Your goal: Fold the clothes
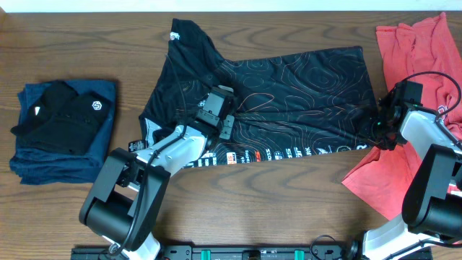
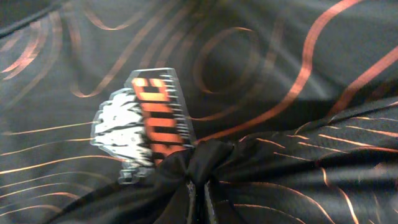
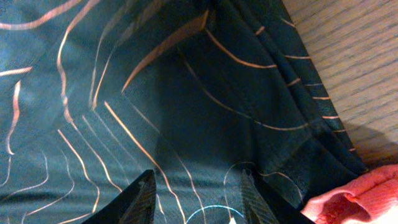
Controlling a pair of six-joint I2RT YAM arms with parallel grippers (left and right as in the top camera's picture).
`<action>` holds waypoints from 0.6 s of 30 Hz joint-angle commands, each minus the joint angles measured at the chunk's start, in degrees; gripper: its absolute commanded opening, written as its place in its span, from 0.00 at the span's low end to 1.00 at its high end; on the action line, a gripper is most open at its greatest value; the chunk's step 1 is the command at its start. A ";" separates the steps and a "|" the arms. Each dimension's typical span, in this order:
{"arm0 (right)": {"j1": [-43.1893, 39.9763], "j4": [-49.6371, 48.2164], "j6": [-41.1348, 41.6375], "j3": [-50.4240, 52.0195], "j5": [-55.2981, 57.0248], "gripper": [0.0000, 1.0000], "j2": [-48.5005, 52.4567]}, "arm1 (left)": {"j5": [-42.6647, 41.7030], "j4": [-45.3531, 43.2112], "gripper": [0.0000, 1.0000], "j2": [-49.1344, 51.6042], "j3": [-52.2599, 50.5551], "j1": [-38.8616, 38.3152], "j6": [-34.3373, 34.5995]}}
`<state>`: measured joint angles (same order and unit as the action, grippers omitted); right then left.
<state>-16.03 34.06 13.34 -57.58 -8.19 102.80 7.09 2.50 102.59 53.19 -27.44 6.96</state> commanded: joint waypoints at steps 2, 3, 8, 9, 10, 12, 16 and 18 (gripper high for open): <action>0.31 0.66 -0.35 0.37 -0.17 0.43 0.74 | 4.13 0.00 0.07 0.70 0.83 3.32 4.57; 0.31 0.66 -0.35 0.39 -0.17 0.43 0.72 | 4.02 0.00 0.08 0.70 0.83 4.00 4.79; 0.31 0.66 -0.37 0.37 -0.17 0.43 0.74 | 3.87 0.74 0.52 0.63 0.83 5.03 4.70; 0.31 0.68 -0.37 0.37 -0.17 0.43 0.72 | 3.74 1.38 0.55 0.48 0.83 5.03 4.70; 0.31 0.68 -0.37 0.37 -0.15 0.43 0.72 | 3.41 2.05 0.56 0.24 0.83 4.98 4.70; 0.28 0.68 -0.37 0.37 0.26 0.43 0.74 | 2.10 4.33 0.56 -0.83 0.83 4.98 4.70; 0.24 0.72 -0.81 0.37 1.05 0.43 0.72 | 2.12 13.11 0.56 -4.92 0.83 4.98 4.72; 0.17 0.96 -0.81 0.37 1.42 0.43 0.74 | 2.12 18.75 0.56 -7.28 0.83 4.98 4.74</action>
<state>-16.03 34.35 13.15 -57.60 -8.29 102.80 9.17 17.30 99.98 53.19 -22.35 11.03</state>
